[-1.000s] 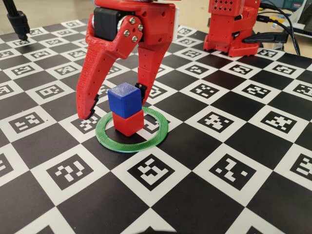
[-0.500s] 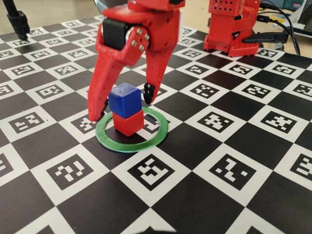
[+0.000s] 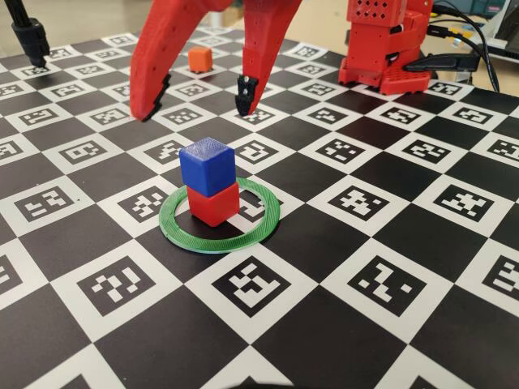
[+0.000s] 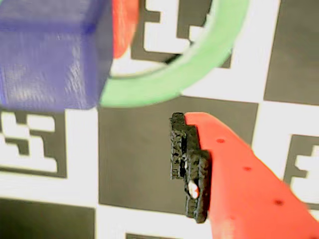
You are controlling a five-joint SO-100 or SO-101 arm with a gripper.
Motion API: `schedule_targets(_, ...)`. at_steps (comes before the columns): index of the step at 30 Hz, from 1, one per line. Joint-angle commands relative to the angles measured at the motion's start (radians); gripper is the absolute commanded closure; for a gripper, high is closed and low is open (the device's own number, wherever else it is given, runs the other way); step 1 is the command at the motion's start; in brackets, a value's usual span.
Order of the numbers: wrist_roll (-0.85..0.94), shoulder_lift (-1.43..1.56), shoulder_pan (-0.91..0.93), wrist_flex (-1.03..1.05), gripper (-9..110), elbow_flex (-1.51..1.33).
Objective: Grab the red cube then put it in the green circle then put the blue cube on top and finally the orange cube on top
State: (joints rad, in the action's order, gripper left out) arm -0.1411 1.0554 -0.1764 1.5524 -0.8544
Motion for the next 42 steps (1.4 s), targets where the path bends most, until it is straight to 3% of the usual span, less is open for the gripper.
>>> schedule_targets(1,0.023,0.224,0.011,0.002,52,-0.040)
schedule_targets(19,0.362,0.681,0.175,0.046,50,-0.508)
schedule_targets(32,0.779,0.721,0.660,0.097,50,-0.592)
schedule_targets(42,1.085,0.566,1.035,0.067,50,-0.514)
